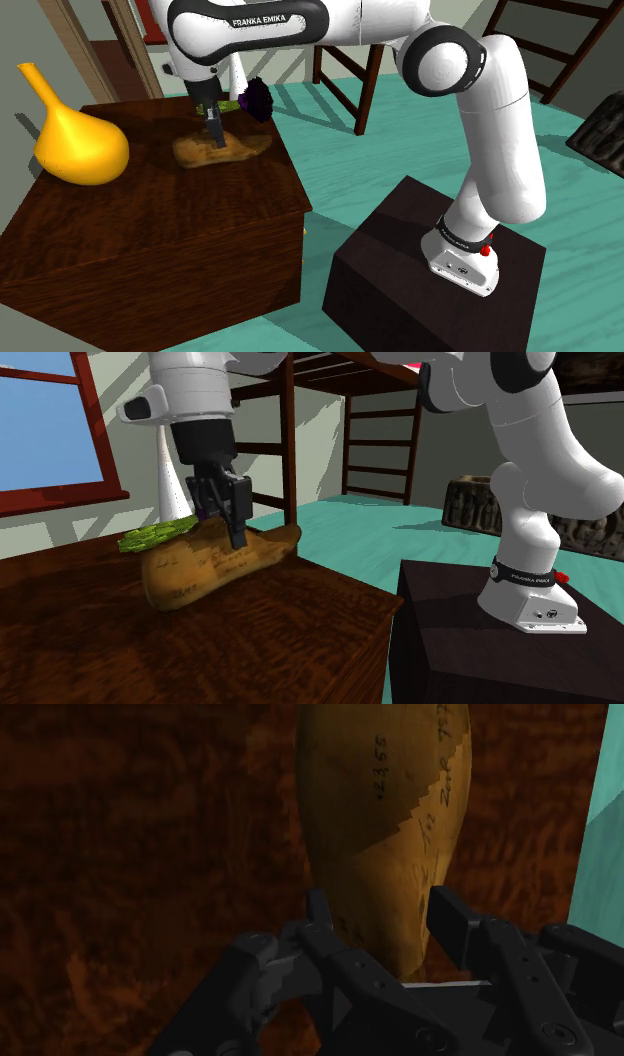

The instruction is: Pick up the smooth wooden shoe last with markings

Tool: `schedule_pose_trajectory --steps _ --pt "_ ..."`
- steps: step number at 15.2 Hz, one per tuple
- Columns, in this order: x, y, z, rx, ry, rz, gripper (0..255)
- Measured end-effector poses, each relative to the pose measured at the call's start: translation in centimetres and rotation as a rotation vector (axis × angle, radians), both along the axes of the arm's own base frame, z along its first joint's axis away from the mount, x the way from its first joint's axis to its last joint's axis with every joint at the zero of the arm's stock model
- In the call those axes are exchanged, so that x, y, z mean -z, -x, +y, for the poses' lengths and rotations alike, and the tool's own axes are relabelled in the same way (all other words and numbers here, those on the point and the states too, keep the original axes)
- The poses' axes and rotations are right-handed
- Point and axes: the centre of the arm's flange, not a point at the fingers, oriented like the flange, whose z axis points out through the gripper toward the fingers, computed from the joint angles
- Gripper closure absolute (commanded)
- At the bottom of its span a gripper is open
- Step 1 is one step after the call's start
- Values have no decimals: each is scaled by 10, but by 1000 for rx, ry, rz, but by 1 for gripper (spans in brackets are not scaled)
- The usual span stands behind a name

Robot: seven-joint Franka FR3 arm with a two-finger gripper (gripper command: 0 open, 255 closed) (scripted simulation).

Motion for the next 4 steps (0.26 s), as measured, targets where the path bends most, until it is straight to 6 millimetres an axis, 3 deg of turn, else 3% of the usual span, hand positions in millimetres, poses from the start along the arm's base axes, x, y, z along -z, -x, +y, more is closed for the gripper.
schedule_pose_trajectory --steps 4 --pt "-18 -1 1 0 0 0 255"
